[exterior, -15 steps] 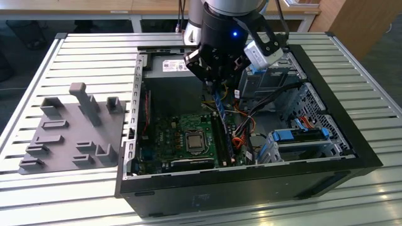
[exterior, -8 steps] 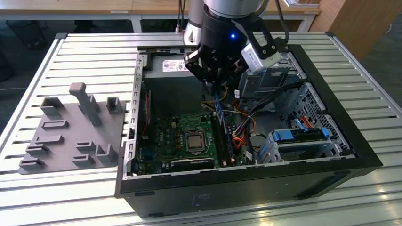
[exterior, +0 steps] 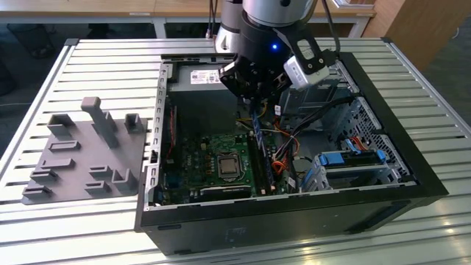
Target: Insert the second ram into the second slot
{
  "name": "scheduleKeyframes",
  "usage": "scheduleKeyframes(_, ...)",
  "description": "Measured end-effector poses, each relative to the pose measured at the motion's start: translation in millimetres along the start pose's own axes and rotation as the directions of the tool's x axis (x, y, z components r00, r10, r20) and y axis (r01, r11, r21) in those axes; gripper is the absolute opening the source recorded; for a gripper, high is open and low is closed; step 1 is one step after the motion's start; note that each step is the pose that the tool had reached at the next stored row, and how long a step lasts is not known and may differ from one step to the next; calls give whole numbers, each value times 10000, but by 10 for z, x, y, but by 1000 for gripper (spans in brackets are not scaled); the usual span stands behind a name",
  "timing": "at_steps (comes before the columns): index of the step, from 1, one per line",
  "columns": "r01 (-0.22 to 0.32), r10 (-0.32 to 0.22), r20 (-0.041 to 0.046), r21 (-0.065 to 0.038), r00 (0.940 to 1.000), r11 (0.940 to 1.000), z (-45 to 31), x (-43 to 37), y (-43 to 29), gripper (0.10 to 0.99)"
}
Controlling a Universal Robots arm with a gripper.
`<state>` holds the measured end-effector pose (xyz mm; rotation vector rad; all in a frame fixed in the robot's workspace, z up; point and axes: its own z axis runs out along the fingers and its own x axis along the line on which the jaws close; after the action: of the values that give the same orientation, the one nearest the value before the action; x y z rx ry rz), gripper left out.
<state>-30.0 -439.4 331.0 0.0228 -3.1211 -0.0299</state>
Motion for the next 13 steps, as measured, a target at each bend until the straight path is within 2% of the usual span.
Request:
scheduleKeyframes(6, -543, 543, 9, -11, 9985, 9985, 68, -16, -1, 137)
scheduleKeyframes(13, -339, 339, -64, -8, 9994, 9994, 192, -45, -4, 137)
